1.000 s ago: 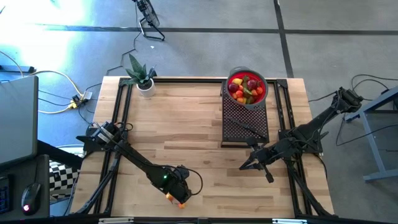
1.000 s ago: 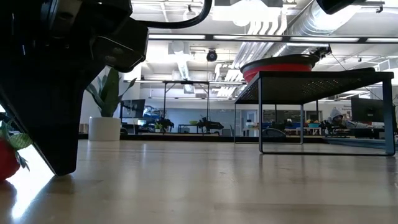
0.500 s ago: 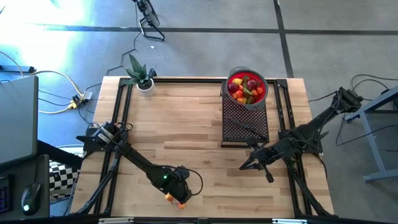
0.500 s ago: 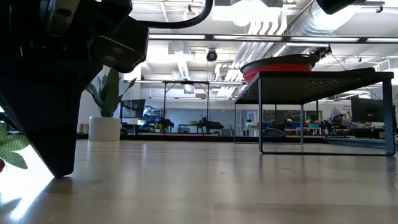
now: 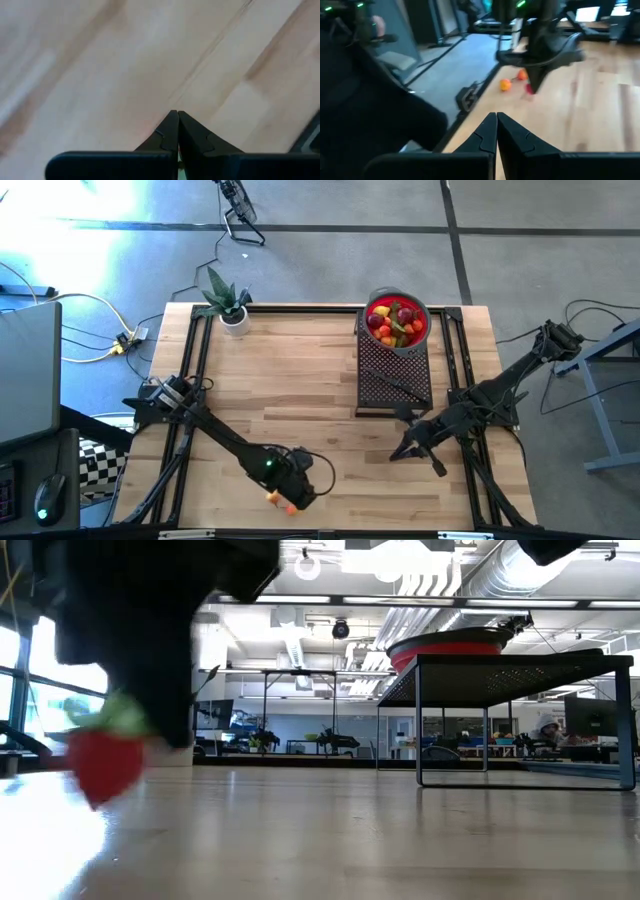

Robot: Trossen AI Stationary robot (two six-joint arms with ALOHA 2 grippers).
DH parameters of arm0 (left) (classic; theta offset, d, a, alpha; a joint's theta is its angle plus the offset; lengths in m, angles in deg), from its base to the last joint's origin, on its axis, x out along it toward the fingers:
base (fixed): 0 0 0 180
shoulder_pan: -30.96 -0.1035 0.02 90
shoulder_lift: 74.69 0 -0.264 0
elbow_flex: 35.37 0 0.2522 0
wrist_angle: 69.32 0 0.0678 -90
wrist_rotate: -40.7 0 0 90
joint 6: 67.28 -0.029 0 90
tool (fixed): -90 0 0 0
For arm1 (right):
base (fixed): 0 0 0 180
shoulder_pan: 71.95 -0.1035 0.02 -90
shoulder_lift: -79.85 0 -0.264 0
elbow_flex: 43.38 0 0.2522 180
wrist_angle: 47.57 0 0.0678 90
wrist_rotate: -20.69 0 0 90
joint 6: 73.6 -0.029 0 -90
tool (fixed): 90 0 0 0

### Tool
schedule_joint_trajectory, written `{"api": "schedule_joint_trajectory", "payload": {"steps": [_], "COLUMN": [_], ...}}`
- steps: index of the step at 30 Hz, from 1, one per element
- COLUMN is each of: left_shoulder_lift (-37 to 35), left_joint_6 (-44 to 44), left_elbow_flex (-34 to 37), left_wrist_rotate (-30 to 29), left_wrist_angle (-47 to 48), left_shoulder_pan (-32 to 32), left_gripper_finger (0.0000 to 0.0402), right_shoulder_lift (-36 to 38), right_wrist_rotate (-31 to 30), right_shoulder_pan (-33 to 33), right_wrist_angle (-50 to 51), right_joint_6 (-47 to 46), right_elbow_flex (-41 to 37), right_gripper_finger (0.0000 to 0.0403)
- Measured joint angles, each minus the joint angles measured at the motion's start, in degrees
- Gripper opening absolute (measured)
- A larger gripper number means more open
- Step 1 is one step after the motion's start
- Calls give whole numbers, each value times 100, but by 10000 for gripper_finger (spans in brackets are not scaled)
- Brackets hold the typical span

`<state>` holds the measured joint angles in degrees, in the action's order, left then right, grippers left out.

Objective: Pick & Place Fruit
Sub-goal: Put the strawberry into the strainer bowl on the shelf

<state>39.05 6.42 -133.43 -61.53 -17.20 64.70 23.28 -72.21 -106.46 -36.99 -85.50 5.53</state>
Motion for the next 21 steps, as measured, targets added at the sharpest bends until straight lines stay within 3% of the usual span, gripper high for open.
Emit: {"api": "schedule_joint_trajectory", "payload": {"steps": [9,21], "left_shoulder_lift": [0,-2], "left_joint_6": [-1436,-3291], "left_elbow_flex": [-990,-1969], "left_wrist_rotate": [-387,-415], "left_wrist_angle": [682,1304], "left_shoulder_pan": [-494,-1272], "left_gripper_finger": [0,0], "right_shoulder_lift": [0,0], "right_wrist_rotate": [1069,1505], "right_shoulder_pan": [0,0], "right_wrist_angle": [9,396], "right_joint_6": [-8,-272], "right_elbow_flex": [0,0], "right_gripper_finger": [3,3]}}
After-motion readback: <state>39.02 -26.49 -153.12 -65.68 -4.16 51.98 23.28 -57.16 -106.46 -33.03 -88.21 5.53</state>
